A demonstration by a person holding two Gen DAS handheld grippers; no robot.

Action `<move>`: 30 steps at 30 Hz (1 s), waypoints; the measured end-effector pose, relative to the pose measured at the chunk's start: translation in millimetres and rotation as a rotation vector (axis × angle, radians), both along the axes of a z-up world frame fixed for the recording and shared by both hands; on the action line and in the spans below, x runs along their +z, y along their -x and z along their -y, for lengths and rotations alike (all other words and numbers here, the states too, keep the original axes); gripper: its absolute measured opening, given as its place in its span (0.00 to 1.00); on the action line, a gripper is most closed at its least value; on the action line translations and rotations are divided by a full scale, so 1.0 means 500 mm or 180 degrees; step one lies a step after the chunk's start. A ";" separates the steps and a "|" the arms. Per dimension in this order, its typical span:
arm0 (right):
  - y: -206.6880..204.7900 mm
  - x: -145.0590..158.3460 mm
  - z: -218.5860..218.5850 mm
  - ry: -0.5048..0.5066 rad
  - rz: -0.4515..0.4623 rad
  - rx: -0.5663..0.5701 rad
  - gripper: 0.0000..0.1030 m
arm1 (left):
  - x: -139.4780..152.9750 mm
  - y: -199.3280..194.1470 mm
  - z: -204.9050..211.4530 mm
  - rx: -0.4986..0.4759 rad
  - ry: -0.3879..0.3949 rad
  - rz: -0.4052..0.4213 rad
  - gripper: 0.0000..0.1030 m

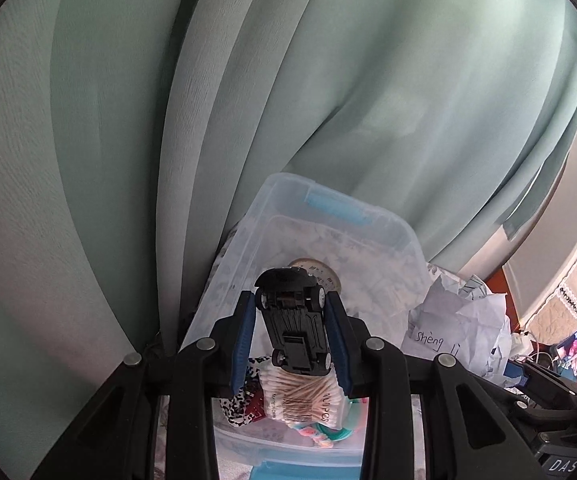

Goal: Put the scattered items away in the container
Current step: 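Carry the toy car and paper over the clear container with both tools, then open left tool releasing toy car while right tool releases paper into container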

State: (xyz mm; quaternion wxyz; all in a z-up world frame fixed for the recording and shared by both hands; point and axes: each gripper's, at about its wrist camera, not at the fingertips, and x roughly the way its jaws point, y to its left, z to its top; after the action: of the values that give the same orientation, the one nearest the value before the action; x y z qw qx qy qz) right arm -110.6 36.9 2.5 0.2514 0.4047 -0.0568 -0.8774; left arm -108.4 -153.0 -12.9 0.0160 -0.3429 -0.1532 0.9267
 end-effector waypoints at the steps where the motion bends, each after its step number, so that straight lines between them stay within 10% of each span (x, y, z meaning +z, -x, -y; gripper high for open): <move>1: 0.004 -0.004 0.000 -0.0008 0.0017 0.0000 0.68 | 0.000 -0.012 0.013 0.0008 0.0002 0.0010 0.35; 13: 0.016 -0.021 0.010 -0.0075 0.0154 0.0036 0.69 | -0.018 -0.004 0.022 0.0104 -0.0009 0.0102 0.35; 30: -0.005 -0.012 0.002 -0.0058 0.0043 0.0100 0.89 | 0.023 -0.035 0.019 0.0225 0.0050 -0.0002 0.64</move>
State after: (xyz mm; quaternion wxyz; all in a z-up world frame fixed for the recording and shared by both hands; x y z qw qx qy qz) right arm -108.1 35.7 -3.5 0.2611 0.4137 -0.0441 -0.8711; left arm -90.8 -162.5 -1.3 -0.0194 -0.3372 -0.1578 0.9279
